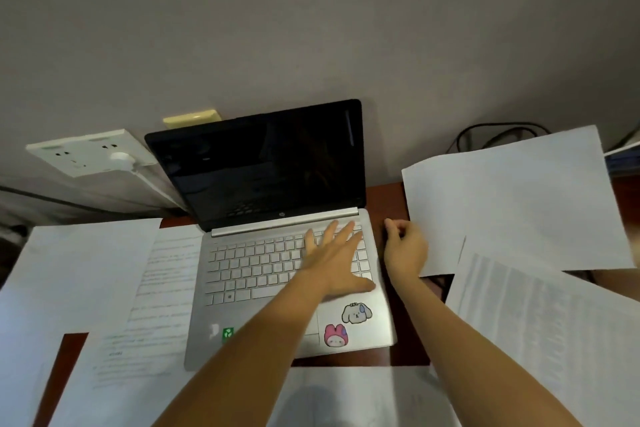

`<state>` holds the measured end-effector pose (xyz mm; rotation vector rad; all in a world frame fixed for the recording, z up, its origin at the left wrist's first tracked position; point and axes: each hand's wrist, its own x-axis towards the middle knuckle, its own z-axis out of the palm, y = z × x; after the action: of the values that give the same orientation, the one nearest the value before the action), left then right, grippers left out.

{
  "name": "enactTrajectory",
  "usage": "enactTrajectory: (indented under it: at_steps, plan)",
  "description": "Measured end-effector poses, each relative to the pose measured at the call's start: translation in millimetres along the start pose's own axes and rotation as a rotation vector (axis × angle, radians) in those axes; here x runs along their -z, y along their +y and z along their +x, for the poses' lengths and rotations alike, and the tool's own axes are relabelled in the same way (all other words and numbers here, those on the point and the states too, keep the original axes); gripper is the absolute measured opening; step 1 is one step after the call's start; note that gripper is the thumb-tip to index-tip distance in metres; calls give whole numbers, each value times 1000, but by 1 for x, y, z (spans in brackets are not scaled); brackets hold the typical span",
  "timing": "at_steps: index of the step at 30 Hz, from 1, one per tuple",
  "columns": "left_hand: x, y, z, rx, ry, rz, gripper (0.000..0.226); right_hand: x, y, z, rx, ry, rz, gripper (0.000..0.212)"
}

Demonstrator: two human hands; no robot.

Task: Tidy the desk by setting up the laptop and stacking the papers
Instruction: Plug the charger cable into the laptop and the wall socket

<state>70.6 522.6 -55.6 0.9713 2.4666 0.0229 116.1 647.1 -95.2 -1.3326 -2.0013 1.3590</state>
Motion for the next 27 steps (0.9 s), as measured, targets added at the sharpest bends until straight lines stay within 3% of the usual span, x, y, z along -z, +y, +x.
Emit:
enactTrajectory:
  at_steps: [10,27]
  plan:
    - [4,15,16,51,-48,55,123,-9,-9,24,-324,-118,324,20]
    - [8,22,15,94,-88,18,125,-6,-12,22,-293,-188,208,12]
